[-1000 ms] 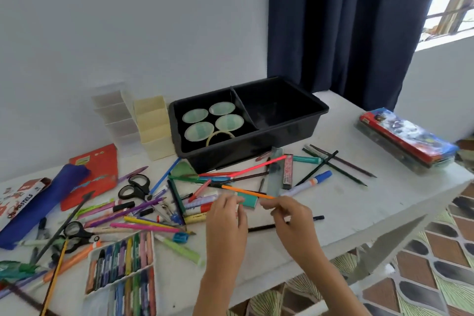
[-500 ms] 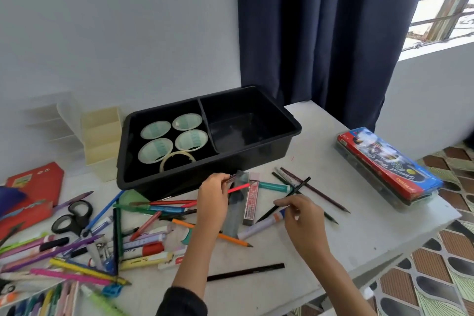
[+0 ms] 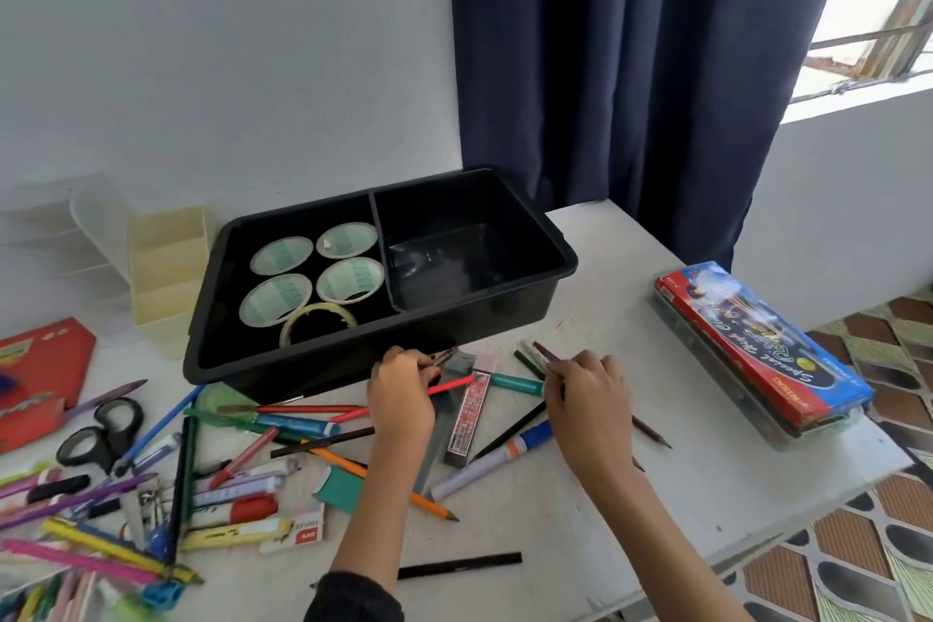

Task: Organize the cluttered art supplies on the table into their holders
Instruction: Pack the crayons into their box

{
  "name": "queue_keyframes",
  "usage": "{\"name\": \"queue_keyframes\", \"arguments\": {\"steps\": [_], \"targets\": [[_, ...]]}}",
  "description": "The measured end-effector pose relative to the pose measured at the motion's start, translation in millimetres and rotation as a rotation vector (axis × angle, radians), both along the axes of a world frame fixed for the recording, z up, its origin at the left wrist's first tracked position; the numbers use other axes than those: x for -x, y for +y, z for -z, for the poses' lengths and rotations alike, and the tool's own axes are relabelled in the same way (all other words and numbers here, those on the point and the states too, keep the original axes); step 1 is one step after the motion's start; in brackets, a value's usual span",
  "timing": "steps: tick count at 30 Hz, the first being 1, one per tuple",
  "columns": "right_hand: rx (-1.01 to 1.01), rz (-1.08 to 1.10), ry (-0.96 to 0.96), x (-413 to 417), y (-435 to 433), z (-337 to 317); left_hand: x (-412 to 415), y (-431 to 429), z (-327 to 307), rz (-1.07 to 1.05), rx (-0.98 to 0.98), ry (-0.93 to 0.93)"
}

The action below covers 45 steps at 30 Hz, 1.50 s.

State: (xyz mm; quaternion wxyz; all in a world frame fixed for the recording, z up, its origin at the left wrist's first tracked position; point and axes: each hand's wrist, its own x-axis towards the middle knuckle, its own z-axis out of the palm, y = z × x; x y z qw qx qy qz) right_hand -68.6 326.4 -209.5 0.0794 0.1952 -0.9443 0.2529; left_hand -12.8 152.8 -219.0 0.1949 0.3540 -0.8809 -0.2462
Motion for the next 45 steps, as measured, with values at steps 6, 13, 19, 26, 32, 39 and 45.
{"name": "queue_keyframes", "arguments": {"steps": [6, 13, 19, 26, 32, 39, 45], "targets": [[-0.127, 0.127, -0.086, 8, -12, -5, 0, 1, -5, -0.033, -0.063, 0.028], [-0.078, 0.181, -0.213, 19, -11, -10, -21, 13, -19, 0.001, -0.04, 0.269], [0.373, 0.156, -0.207, 7, -17, -10, -52, 28, -48, -0.03, -0.223, 0.538], [0.865, -0.086, -0.374, -61, -26, -28, -117, 29, -57, -0.186, -0.733, 0.793], [1.061, -0.19, -0.645, -136, -49, -27, -200, -6, -58, -0.286, -0.967, 0.961], [1.098, -0.245, -0.763, -224, -93, -22, -293, -50, -54, -0.38, -0.807, 0.91], [1.093, -0.299, -0.821, -298, -120, -17, -366, -79, -44, -0.423, -0.747, 0.811]]}}
